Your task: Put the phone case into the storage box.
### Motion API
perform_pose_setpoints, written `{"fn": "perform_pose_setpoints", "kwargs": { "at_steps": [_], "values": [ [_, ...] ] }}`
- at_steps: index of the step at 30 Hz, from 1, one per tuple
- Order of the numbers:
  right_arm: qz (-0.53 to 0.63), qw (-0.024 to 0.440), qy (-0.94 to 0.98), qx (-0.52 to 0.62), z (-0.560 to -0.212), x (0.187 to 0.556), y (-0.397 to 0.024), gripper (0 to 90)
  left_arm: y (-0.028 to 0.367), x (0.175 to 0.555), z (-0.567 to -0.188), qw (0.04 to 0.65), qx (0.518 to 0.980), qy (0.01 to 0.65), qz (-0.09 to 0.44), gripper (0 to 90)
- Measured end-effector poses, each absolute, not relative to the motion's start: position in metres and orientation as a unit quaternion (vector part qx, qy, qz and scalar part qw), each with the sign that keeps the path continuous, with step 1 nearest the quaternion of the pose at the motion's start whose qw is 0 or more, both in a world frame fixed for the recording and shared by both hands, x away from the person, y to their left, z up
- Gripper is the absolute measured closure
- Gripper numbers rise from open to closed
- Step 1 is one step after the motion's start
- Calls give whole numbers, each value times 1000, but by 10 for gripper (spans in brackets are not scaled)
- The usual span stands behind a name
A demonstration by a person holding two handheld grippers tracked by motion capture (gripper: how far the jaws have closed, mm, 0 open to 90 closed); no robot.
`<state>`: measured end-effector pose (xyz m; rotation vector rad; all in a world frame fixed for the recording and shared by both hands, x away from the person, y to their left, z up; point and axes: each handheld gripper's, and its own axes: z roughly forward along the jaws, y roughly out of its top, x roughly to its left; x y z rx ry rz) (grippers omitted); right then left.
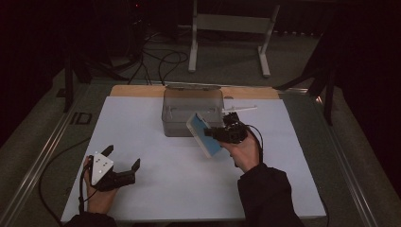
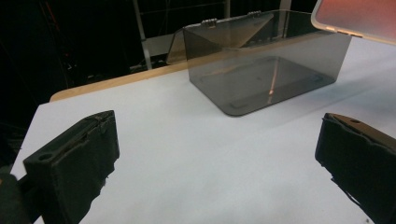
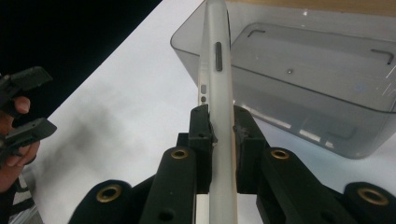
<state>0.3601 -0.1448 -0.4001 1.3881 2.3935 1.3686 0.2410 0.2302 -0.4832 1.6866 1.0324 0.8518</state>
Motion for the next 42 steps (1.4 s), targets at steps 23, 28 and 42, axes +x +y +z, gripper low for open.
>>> {"fn": "perform_pose_setpoints", "kwargs": {
  "at_steps": [23,28,42],
  "values": [
    [439,52,764,470,-392,372,-145,808,233,241,-488,472,679,434,358,6],
    [438,62,758,479,-392,378,-144,808,231,242,-489,471,681,433,358,6],
    [443,76,746,492,-386,388,-142,809,231,241,-489,471,678,433,361,6]
  ]
}}
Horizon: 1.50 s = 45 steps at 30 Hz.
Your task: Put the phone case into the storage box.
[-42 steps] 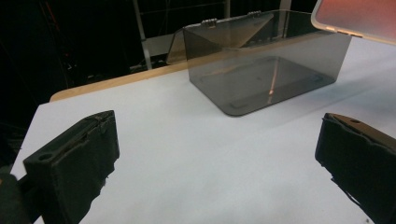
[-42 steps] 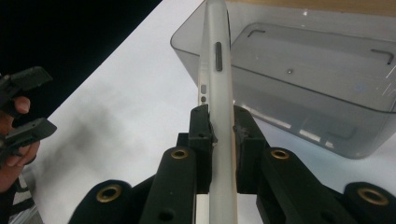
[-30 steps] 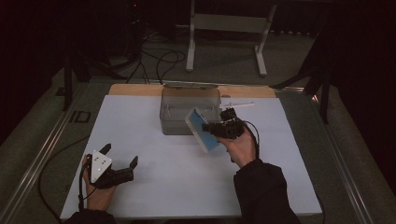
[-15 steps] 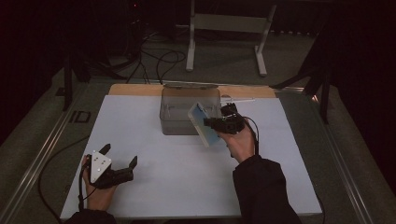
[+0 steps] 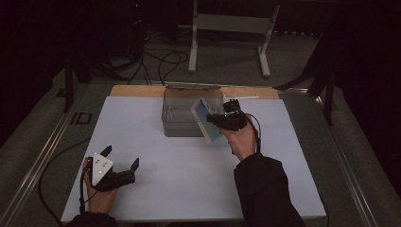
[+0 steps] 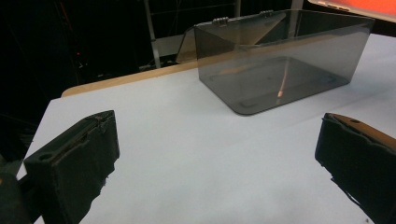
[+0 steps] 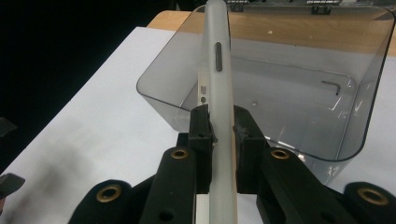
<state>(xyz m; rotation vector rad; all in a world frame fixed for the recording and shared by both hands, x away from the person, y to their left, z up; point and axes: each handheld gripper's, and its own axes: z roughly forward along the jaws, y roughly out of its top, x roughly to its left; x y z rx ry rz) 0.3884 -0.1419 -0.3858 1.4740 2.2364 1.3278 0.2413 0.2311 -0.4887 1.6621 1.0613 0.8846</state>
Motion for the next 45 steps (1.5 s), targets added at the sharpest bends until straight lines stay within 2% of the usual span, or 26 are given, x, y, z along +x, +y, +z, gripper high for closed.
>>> {"fn": "perform_pose_setpoints", "kwargs": {
  "at_steps": [31,45],
  "values": [
    [448,103,711,533,-393,414,-146,809,229,240,-488,471,677,432,366,6],
    [449,125,695,548,-385,424,-149,808,230,239,-488,472,676,432,366,6]
  ]
}}
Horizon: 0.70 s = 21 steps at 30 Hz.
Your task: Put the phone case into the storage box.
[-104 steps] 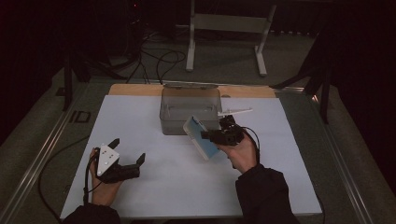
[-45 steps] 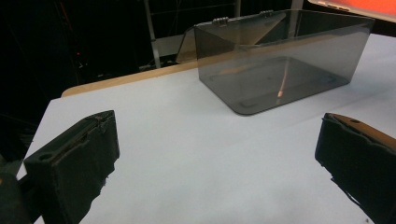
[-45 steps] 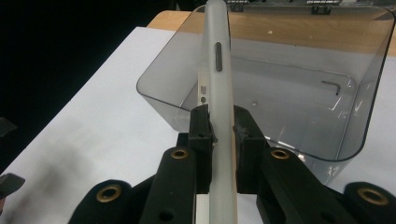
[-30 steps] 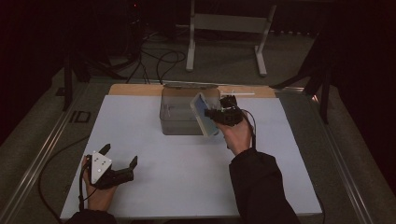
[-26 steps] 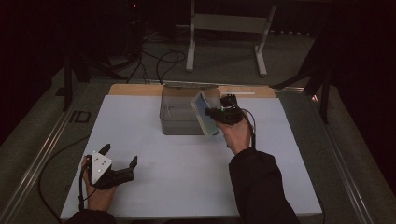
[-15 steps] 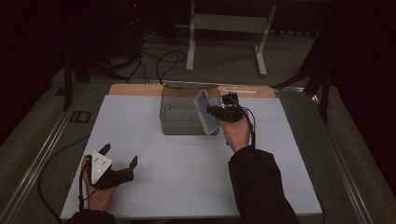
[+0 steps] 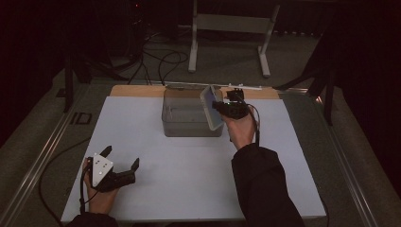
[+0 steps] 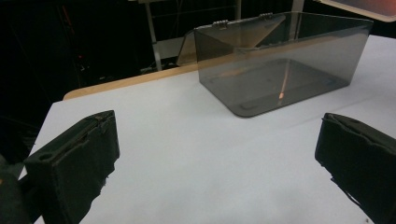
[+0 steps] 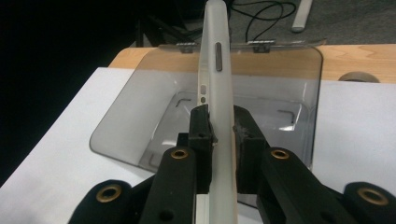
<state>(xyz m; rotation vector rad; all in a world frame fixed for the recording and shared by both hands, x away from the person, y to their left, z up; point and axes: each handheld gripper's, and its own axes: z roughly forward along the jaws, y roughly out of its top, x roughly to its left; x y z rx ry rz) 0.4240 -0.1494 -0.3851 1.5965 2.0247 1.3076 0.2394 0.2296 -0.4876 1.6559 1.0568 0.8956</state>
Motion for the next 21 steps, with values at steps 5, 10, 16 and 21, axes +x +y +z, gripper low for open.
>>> {"fn": "perform_pose_setpoints", "kwargs": {
  "at_steps": [5,10,16,21],
  "values": [
    [444,132,691,555,-384,428,-152,809,229,239,-488,472,676,432,365,6],
    [443,138,687,558,-382,432,-153,808,229,239,-487,475,675,431,364,6],
    [436,148,684,566,-382,437,-155,808,229,238,-486,475,675,431,365,6],
    [435,155,676,574,-382,440,-157,808,230,238,-486,476,674,431,365,6]
  ]
}}
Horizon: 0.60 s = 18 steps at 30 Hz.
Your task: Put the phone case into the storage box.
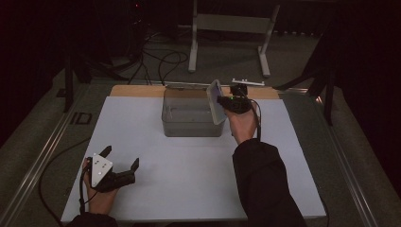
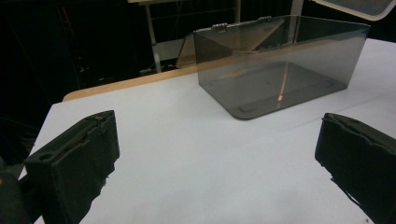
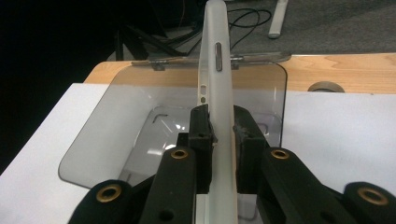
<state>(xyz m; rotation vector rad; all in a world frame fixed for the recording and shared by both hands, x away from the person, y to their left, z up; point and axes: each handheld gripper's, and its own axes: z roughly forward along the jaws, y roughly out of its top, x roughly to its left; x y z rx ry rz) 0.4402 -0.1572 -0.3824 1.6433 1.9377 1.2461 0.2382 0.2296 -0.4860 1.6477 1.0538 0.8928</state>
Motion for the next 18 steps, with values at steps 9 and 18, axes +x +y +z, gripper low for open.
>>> {"fn": "perform_pose_setpoints", "kwargs": {
  "at_steps": [9,18],
  "values": [
    [430,162,671,582,-385,447,-155,808,229,238,-486,476,673,432,365,6],
    [428,169,672,581,-382,453,-147,808,230,237,-485,477,672,433,365,6]
  ]
}}
